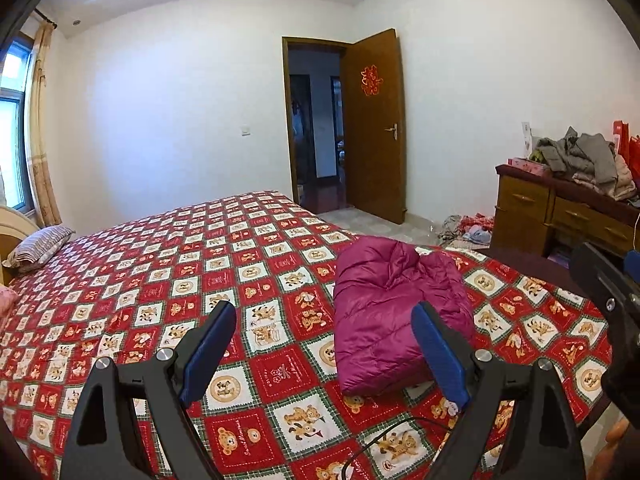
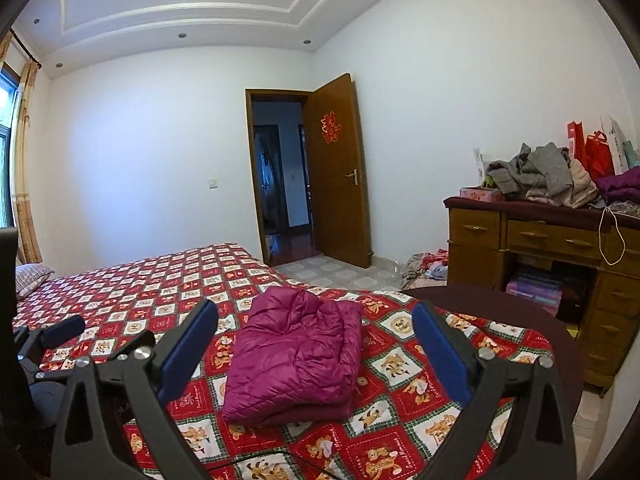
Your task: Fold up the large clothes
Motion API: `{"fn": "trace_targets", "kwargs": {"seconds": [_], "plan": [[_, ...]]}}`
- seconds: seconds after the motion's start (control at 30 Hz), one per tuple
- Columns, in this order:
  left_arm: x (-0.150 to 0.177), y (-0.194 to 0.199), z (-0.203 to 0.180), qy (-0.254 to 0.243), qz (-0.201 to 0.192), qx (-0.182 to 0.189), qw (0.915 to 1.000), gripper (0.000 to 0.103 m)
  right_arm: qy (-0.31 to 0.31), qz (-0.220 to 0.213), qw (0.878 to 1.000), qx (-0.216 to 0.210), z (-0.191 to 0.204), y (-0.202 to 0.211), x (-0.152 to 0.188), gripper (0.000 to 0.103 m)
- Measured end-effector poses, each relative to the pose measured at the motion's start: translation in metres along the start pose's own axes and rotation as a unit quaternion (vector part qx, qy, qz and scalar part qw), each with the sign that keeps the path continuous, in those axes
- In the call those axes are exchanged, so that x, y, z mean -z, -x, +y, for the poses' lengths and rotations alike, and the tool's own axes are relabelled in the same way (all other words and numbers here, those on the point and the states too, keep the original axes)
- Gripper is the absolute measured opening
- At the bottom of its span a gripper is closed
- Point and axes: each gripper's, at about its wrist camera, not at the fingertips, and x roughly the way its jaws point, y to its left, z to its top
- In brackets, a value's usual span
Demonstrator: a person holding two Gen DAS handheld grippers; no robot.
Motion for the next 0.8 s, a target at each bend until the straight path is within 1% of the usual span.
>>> {"fn": "trace_targets", "kwargs": {"seconds": [0.1, 0.2, 0.33, 0.43, 0.53, 0.7, 0.8], "plan": [[-0.001, 0.002, 0.003, 0.006, -0.003, 0.004, 1.0, 0.09, 0.002, -0.004, 1.0, 0.004, 0.002, 0.003, 0.0, 0.103], [-0.002, 0.002, 0.002, 0.004, -0.003, -0.004, 1.0, 0.09, 0.003, -0.002, 1.0, 0.007, 0.002, 0.002, 0.0, 0.103], [-0.004, 0.004, 0.003, 0.006, -0.007, -0.016, 0.9998, 0.09, -0.006, 0.012, 1.0, 0.004, 0.0, -0.002, -0.001, 0.103], [-0.006, 0.007, 0.008, 0.023, -0.015, -0.009, 0.9996, 0.09, -0.013, 0.012, 1.0, 0.006, -0.001, 0.0, -0.002, 0.103], [-0.008, 0.011, 0.011, 0.031, -0.021, -0.006, 0.9993, 0.09, -0.007, 0.007, 1.0, 0.006, 0.001, 0.003, -0.004, 0.103], [-0.009, 0.016, 0.006, 0.016, -0.023, -0.008, 0.9996, 0.09, -0.005, -0.003, 1.0, 0.006, 0.003, 0.008, -0.007, 0.103], [-0.009, 0.016, 0.006, 0.011, -0.019, -0.007, 0.9997, 0.09, -0.002, -0.001, 1.0, 0.007, 0.004, 0.007, -0.006, 0.103]]}}
